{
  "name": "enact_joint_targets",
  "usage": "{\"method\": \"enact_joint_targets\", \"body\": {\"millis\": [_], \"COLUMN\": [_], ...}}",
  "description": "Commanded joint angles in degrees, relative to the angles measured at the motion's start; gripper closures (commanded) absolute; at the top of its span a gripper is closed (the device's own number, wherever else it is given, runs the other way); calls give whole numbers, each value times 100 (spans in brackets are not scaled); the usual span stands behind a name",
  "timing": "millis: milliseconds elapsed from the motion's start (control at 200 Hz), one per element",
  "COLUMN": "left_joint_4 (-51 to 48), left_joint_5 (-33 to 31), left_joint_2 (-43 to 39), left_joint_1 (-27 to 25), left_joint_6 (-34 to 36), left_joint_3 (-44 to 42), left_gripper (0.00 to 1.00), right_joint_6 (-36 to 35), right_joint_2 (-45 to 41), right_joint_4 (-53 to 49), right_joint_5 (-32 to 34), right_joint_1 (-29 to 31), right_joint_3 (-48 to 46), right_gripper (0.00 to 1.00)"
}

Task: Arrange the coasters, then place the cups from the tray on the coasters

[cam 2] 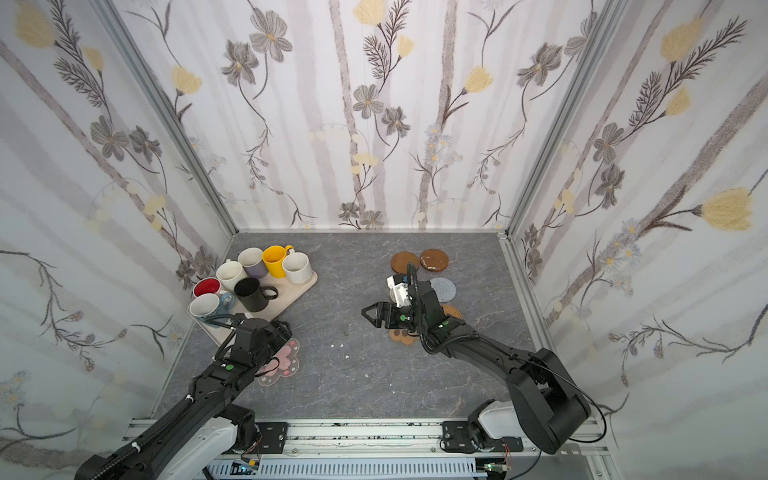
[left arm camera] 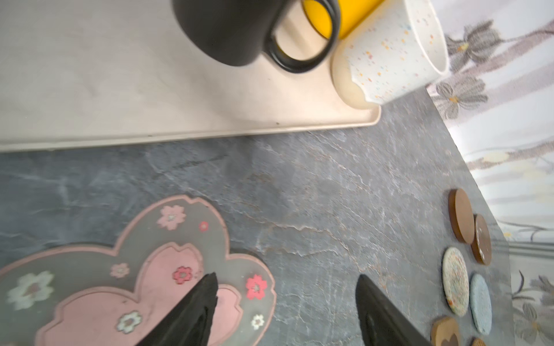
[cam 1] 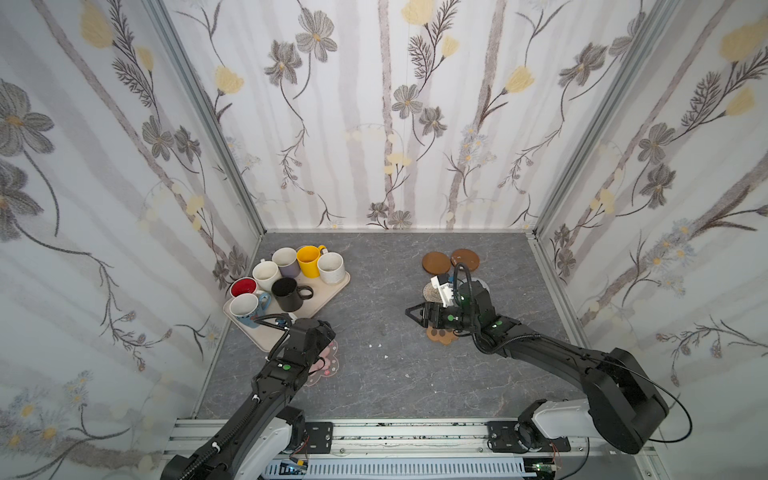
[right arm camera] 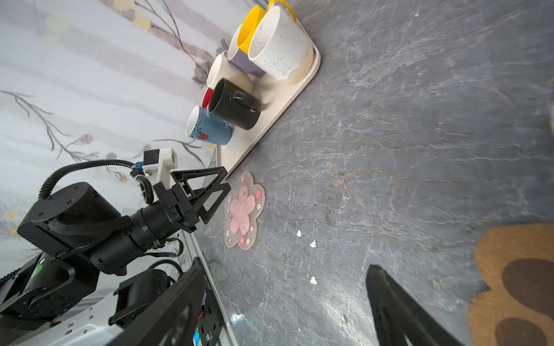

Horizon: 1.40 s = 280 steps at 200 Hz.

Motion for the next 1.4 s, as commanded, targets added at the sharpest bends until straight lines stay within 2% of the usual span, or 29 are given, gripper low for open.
{"method": "enact_joint_targets", "body": {"millis": [0,115,240,360,565,814,1079,1394], "left_joint_4": [-159,-338,-633,-793,-977,-974,-974,-1055], "left_joint_5": [42,51,-35,-161,-500,-503,-352,-257], "left_joint_2": [-203,-284,-438,-596,-592,357,617,390], "left_joint_1": [363,735,1120,1349,1551,1569,1562,1308], "left_joint_6": [-218,-192,-158,-185,-247,-165,-8,-217], "left_joint_3": [-186,-264,-282,-274,-295,-182,-21,-183], "left_gripper": [31,32,16,10,10,8,9,12], "right_joint_6": [-333,-364,-338,-363,-137,-2,16,41], "right_joint_2": [571,1021,1198,1182,866,-39,-747,-850], "right_joint_4": [-97,-119,-13,61,716,1144,1152,1238], "right_joint_5": [-258,-416,-471,-467,-472,-333,-189,-216], "right_joint_1": [184,316,355,344,164,-212,-285,-289], "right_joint_3": [551,974,1133,1065,436,-280,-456,-484], "right_gripper": [15,16,16,14,9,5,4,4]}}
